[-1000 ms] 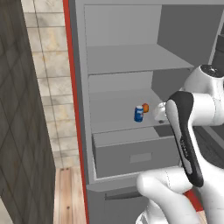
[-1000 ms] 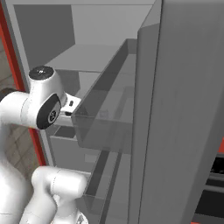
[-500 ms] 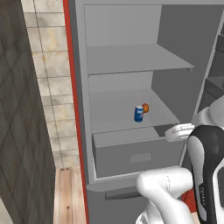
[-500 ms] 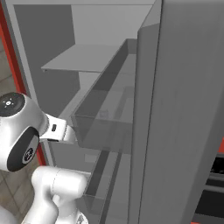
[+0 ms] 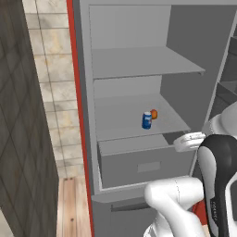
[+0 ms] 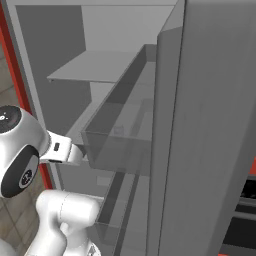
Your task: Place the ketchup and condiment bottle from the counter to the top shelf of the fridge. If the existing items in the fridge are on the top shelf, move them to other shelves.
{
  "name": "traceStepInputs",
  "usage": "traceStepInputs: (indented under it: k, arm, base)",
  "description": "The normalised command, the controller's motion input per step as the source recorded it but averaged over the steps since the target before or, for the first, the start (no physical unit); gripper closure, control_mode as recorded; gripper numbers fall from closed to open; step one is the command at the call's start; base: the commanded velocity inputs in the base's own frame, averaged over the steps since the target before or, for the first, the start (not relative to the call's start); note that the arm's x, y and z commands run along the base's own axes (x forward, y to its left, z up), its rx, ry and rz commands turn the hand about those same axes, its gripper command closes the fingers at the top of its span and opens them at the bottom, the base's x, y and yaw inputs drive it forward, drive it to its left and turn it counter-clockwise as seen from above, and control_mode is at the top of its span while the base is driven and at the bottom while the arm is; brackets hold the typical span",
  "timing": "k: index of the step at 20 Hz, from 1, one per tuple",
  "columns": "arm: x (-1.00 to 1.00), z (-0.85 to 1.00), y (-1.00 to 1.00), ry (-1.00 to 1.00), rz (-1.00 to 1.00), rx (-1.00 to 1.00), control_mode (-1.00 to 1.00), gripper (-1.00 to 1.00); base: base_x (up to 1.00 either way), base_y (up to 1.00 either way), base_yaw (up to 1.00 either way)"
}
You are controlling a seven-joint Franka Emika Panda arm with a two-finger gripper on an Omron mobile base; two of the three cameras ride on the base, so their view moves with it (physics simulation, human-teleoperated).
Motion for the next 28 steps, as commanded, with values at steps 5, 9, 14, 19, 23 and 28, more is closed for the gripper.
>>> traceStepInputs:
  k: [5,9,14,19,23,28]
  arm:
    - [0.0,0.0,0.0,0.0,0.0,0.0,-1.0,-1.0]
    - [0.0,0.0,0.0,0.0,0.0,0.0,1.0,-1.0]
    - [0.0,0.0,0.0,0.0,0.0,0.0,1.0,-1.0]
    - [0.0,0.0,0.0,0.0,0.0,0.0,1.0,-1.0]
    - [0.0,0.0,0.0,0.0,0.0,0.0,1.0,-1.0]
    - [0.0,0.0,0.0,0.0,0.0,0.0,1.0,-1.0]
  base:
    - [0.0,0.0,0.0]
    - [-0.33,0.0,0.01]
    - [-0.69,0.0,0.01]
    - [-0.88,0.0,0.0]
    - [-0.93,0.0,0.0]
    - [-0.93,-0.06,0.0]
